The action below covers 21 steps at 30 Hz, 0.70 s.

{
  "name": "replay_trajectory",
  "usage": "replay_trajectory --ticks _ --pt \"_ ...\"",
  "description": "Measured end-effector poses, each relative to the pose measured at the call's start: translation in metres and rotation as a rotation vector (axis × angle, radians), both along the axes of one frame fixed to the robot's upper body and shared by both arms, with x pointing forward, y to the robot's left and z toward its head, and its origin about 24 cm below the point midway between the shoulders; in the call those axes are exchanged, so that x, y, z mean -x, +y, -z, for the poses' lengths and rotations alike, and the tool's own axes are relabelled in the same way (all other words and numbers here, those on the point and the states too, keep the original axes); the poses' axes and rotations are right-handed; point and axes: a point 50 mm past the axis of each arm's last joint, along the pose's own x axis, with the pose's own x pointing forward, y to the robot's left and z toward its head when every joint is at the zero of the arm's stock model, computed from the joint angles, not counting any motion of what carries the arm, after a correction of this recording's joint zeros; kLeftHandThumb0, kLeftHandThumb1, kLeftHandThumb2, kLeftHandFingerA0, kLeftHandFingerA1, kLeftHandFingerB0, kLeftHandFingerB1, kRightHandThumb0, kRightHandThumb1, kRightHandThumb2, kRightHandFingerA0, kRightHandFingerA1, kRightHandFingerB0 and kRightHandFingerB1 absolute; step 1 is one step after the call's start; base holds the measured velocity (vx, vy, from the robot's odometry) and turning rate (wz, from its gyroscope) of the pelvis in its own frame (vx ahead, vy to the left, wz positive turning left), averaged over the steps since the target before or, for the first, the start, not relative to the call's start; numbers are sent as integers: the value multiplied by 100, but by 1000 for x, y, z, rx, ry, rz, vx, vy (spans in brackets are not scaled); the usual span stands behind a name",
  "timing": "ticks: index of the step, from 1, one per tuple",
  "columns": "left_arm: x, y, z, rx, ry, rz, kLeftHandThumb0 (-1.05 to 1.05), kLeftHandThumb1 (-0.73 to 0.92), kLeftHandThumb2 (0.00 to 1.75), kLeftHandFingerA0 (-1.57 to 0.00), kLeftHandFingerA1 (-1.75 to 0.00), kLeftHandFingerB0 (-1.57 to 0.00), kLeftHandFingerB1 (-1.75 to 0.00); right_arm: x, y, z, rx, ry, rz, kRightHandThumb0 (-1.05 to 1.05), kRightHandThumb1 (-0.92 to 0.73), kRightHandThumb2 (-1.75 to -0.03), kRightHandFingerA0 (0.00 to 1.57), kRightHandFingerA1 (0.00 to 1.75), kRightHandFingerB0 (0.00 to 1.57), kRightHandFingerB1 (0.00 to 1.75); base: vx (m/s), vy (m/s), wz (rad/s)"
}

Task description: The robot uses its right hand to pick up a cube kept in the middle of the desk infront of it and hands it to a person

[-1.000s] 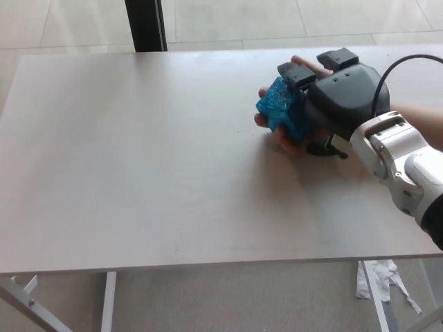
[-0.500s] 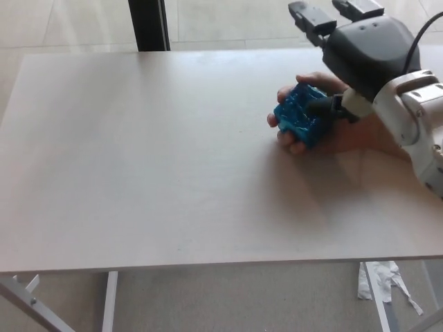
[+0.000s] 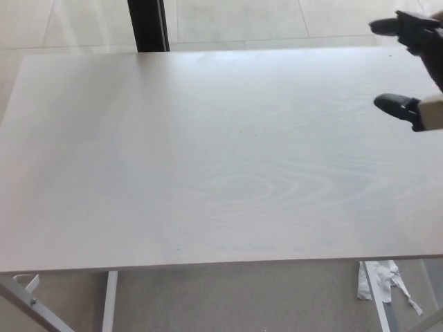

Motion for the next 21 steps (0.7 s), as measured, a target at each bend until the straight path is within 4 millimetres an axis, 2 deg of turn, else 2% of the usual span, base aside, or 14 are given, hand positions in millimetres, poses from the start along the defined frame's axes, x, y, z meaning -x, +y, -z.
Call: replay_trajectory --ticks 1,2,4,6,9,11,12,13,14,15,16,17,18,21 --pt "0 0 0 0 0 0 -71 75 62 -65 -67 -63 -48 7 -10 5 -24 11 27 -47 -55 -57 82 63 63 41 0 0 0" --pt "0 0 0 0 0 0 -69 74 62 -64 -63 -63 -47 12 -16 9 -39 21 46 -47 -56 -57 83 75 64 46 0 0 0" --pt "0 0 0 0 0 0 -69 74 62 -63 -63 -61 -47 25 -33 18 -73 43 95 -45 -55 -57 87 72 66 46 0 0 0" --pt "0 0 0 0 0 -1 -69 74 62 -64 -68 -62 -48 40 -51 29 -108 67 155 -48 -56 -58 80 75 65 45 0 0 0" --pt "0 0 0 0 -1 -1 -68 74 62 -64 -66 -62 -47 64 -76 44 -149 106 245 -52 -55 -58 80 74 64 43 0 0 0" --pt "0 0 0 0 -1 -1 -68 74 62 -63 -63 -63 -46 80 -92 52 -170 128 304 -54 -59 -58 61 70 52 43 0 0 0" --pt "0 0 0 0 0 -1 -68 75 62 -61 -61 -61 -46 87 -100 55 -180 135 333 -55 -60 -59 60 65 51 40 0 0 0" --pt "0 0 0 0 0 -1 -68 75 62 -61 -62 -60 -45 95 -107 58 -189 140 361 -59 -50 -86 52 67 44 53 0 0 0" --pt "0 0 0 0 -1 -1 -68 75 62 -61 -62 -60 -45 99 -111 59 -195 143 379 -59 -50 -86 52 67 44 53 0 0 0" --pt "0 0 0 0 -1 -1 -68 75 63 -63 -62 -59 -45 113 -124 63 -211 149 434 -53 -58 -58 53 63 50 41 0 0 0" --pt "0 0 0 0 -1 -1 -68 75 63 -63 -62 -59 -45 121 -132 65 -225 150 469 -53 -58 -58 53 63 50 41 0 0 0" --pt "0 0 0 0 -1 -1 -68 74 62 -66 -65 -60 -46 129 -139 67 -235 151 502 -54 -48 -85 41 65 36 52 0 0 0" --pt "0 0 0 0 -1 -1 -67 74 62 -64 -64 -60 -46 138 -147 68 -249 147 539 -50 -61 -57 36 60 39 39 0 0 0" --pt "0 0 0 0 -2 -1 -69 73 62 -64 -68 -63 -48 157 -164 68 -289 126 625 -46 -61 -59 33 58 35 38 0 0 0"
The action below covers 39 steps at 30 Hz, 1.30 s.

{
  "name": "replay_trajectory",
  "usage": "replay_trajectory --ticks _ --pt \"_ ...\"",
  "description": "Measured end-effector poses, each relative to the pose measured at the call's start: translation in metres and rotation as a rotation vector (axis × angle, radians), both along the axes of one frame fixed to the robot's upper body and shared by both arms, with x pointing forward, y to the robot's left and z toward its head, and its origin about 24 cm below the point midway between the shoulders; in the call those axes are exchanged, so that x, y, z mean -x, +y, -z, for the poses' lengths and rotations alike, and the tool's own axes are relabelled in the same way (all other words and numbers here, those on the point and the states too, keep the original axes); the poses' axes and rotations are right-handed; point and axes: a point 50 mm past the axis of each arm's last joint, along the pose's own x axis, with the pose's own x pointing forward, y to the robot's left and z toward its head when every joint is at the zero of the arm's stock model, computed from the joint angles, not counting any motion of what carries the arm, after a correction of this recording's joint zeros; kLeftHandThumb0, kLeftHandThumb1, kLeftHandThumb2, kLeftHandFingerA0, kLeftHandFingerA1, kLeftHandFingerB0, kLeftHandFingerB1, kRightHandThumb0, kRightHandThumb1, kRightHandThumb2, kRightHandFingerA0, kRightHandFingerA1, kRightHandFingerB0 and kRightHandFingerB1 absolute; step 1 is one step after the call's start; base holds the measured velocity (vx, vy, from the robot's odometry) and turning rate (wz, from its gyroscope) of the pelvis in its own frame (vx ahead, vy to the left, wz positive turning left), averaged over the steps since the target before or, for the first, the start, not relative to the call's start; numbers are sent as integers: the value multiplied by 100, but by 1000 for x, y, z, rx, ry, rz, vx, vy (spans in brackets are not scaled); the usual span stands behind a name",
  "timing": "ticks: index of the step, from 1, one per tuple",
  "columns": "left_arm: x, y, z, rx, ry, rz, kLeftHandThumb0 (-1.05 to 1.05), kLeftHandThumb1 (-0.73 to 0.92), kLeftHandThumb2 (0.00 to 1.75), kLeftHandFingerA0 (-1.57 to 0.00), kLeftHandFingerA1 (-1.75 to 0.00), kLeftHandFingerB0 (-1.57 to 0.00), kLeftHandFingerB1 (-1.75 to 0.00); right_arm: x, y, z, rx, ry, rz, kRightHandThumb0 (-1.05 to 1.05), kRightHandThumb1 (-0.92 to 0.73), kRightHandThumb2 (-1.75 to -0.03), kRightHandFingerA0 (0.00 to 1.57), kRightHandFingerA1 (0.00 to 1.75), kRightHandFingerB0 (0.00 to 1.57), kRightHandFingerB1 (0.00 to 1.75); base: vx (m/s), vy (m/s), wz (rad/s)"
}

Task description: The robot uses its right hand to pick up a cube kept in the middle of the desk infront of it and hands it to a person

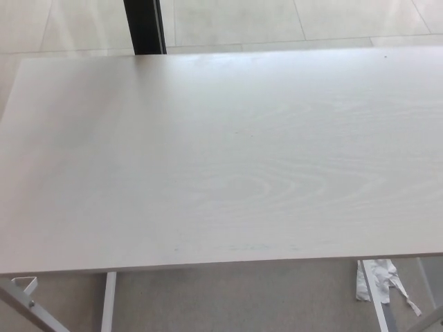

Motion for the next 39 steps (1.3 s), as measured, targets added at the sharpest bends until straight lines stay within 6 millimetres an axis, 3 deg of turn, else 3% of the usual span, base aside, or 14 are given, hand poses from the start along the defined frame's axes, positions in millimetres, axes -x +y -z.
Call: replay_trajectory --ticks 2,6,7,9,13,14,15,19,21,26,35,37,38,39 --pt "0 0 0 0 0 0 -69 75 62 -65 -67 -65 -48 11 -10 -1 -25 -23 59 -39 -61 -58 64 109 32 42 0 0 0" --pt "1 0 0 0 2 -1 -67 75 62 -64 -69 -63 -46 29 -29 -1 -82 -84 173 -38 -64 -59 34 86 30 40 0 0 0" --pt "1 0 0 0 2 -1 -66 75 62 -64 -65 -61 -46 32 -33 0 -96 -96 195 -41 -62 -60 49 144 25 40 0 0 0" --pt "1 0 0 0 2 -1 -67 74 62 -64 -64 -61 -46 38 -42 3 -138 -131 257 -41 -62 -60 60 149 25 41 0 0 0" --pt "1 0 0 0 2 -1 -67 75 62 -62 -63 -58 -46 48 -59 12 -256 -200 383 -31 -62 -58 50 116 20 46 0 0 0" --pt "1 0 0 0 1 -1 -68 74 62 -63 -65 -59 -47 50 -62 16 -291 -216 413 -29 -40 -88 73 99 15 54 0 0 0" --pt "1 0 0 0 2 -1 -68 75 62 -62 -64 -58 -47 51 -65 21 -326 -227 440 -31 -58 -57 76 120 29 48 0 0 0" --pt "1 0 0 0 3 -1 -68 75 62 -63 -62 -60 -46 59 -71 48 -459 -216 541 -27 -56 -60 94 145 34 51 0 0 0" --pt "2 0 0 0 4 -2 -67 75 62 -67 -70 -61 -48 64 -70 66 -526 -184 586 -38 -56 -56 84 102 42 39 0 0 0" --pt "3 1 0 -2 7 -5 -65 75 62 -61 -60 -57 -46 84 -60 112 -659 -40 663 -39 -53 -56 73 97 34 36 0 0 0" --pt "6 6 -5 -13 15 -5 -67 75 62 -63 -63 -58 -46 105 -49 149 -855 83 723 -42 -49 -58 99 165 36 40 0 0 0" --pt "7 8 -7 -16 22 -4 -68 75 62 -59 -62 -56 -47 106 -50 150 -856 113 704 -41 -36 -81 125 140 29 55 0 0 0" --pt "7 9 -8 -20 28 0 -67 74 62 -58 -62 -56 -48 108 -49 150 -844 148 681 -41 -51 -57 95 156 40 40 0 0 0" --pt "7 9 -8 -21 30 2 -67 72 61 -58 -62 -56 -49 108 -49 151 -840 164 667 -49 -41 -74 88 123 37 50 0 0 0"
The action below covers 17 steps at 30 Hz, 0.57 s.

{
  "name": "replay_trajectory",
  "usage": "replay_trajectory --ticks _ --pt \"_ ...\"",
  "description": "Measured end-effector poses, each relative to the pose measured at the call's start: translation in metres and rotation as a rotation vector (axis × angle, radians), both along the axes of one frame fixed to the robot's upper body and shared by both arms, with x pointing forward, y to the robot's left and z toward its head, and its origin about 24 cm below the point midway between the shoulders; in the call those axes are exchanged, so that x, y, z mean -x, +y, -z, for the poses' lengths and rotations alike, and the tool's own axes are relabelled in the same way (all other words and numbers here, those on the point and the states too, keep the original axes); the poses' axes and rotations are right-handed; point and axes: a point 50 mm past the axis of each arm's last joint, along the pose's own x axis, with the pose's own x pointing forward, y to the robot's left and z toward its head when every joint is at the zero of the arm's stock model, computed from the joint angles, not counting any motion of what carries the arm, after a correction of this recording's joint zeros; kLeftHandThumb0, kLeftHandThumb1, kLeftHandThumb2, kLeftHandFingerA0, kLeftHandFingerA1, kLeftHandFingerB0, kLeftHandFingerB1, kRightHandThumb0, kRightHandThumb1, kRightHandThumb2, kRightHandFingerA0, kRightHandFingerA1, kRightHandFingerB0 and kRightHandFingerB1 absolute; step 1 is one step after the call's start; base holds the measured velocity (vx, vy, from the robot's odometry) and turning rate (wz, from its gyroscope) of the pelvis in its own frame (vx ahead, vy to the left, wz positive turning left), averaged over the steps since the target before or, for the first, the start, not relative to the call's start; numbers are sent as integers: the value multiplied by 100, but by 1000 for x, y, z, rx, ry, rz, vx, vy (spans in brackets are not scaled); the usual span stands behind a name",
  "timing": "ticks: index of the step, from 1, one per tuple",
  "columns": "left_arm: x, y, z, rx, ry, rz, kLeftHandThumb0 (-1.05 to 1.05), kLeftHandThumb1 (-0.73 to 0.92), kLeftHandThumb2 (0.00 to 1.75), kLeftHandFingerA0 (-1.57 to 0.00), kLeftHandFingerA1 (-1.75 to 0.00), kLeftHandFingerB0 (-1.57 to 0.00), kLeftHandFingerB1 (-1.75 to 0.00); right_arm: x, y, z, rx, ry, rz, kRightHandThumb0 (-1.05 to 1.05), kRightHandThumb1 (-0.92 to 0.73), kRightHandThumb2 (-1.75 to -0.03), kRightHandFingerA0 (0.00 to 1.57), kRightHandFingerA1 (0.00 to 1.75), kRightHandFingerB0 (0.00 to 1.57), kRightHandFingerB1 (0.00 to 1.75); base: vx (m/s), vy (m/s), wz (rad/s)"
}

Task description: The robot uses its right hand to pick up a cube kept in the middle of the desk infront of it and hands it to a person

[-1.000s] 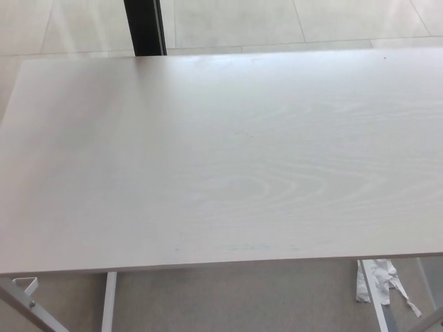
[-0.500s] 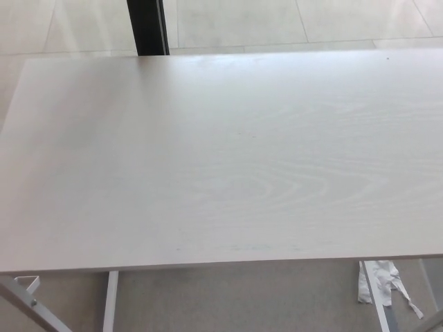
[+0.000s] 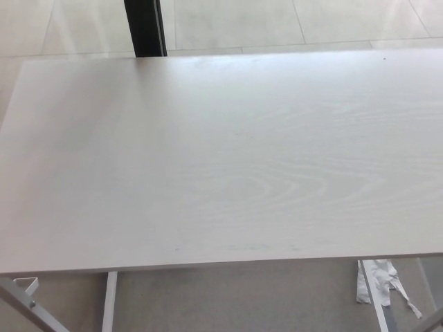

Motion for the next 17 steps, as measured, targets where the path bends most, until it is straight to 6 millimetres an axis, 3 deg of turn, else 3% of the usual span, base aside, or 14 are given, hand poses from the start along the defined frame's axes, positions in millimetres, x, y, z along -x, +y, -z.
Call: replay_trajectory --ticks 1,3,5,6,8,9,10,11,12,13,14,15,16,17 --pt "0 1 -1 -2 5 4 -67 72 61 -58 -62 -56 -49 0 1 1 -3 8 -25 -49 -41 -74 88 123 37 50 0 0 0" --pt "0 1 -1 -2 9 5 -68 70 61 -65 -73 -62 -56 -1 2 2 -7 15 -60 -55 -36 -74 104 138 38 50 0 0 0" --pt "0 2 -2 1 10 3 -68 70 61 -65 -73 -62 -56 -2 4 3 -9 30 -96 -55 -36 -74 104 138 38 50 0 0 0" --pt "0 2 -2 2 11 1 -67 70 61 -62 -71 -60 -55 -2 5 4 -11 37 -114 -45 -47 -58 91 156 41 39 0 0 0" --pt "1 2 -1 5 13 0 -67 71 61 -58 -67 -57 -52 -3 5 4 -11 45 -136 -53 -40 -67 100 148 37 46 0 0 0" --pt "2 2 -1 5 14 0 -68 70 61 -55 -57 -53 -46 -3 5 4 -11 44 -141 -45 -47 -55 96 155 41 38 0 0 0" --pt "2 2 -1 6 16 0 -68 71 61 -56 -61 -54 -47 -3 5 4 -11 44 -146 -45 -47 -54 94 150 41 37 0 0 0" --pt "3 2 -1 6 18 0 -69 71 61 -60 -67 -57 -48 -3 4 3 -11 45 -150 -51 -48 -54 65 105 41 36 0 0 0" --pt "3 2 -1 6 20 0 -69 71 61 -60 -67 -57 -48 -3 3 3 -8 51 -164 -51 -48 -54 65 105 41 36 0 0 0" --pt "4 2 -1 6 22 -1 -67 71 61 -63 -64 -59 -49 -3 3 2 -5 63 -184 -55 -39 -77 40 70 31 48 0 0 0" --pt "4 2 -1 7 23 -1 -68 71 61 -61 -64 -57 -49 -4 3 2 -3 70 -196 -57 -39 -75 21 58 33 47 0 0 0" --pt "5 2 -1 7 24 -2 -68 71 61 -61 -64 -57 -49 -4 3 2 0 81 -216 -57 -39 -75 21 58 33 47 0 0 0" --pt "6 2 -1 8 26 -3 -68 70 61 -68 -80 -62 -53 -4 3 1 1 93 -234 -56 -39 -73 21 56 33 47 0 0 0" --pt "7 2 -1 9 25 -5 -68 70 61 -66 -79 -61 -53 -4 2 1 -1 99 -244 -59 -40 -75 43 76 35 47 0 0 0"
